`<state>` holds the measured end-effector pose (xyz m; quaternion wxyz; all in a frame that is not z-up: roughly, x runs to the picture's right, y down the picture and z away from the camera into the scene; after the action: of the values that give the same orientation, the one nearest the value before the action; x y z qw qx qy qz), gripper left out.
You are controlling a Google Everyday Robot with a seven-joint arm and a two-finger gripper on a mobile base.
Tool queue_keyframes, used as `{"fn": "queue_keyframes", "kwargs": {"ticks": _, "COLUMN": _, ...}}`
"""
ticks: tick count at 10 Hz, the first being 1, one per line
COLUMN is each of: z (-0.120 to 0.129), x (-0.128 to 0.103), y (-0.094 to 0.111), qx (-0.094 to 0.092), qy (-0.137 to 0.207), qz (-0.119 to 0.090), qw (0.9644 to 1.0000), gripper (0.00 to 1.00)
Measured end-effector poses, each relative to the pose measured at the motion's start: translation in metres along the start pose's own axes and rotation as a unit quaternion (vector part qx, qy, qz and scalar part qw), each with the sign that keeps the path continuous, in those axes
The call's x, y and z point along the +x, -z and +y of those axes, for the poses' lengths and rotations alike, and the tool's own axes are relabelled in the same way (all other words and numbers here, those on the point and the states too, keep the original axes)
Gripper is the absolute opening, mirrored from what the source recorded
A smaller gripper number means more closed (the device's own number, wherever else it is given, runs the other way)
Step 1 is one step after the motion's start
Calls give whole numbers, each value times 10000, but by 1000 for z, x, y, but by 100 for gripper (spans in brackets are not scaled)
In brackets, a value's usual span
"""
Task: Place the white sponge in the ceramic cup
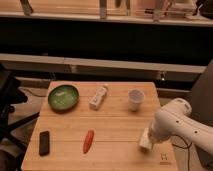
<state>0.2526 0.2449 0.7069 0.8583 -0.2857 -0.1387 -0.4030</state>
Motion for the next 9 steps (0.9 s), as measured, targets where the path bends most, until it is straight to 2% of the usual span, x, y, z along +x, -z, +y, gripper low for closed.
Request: {"fn": "queue_keyframes", "kwargs": {"ticks": 9, "z": -11, "x": 26, "y": 26, "qx": -1, "qy": 28, "qz": 111, "qw": 9999, "gripper": 1}}
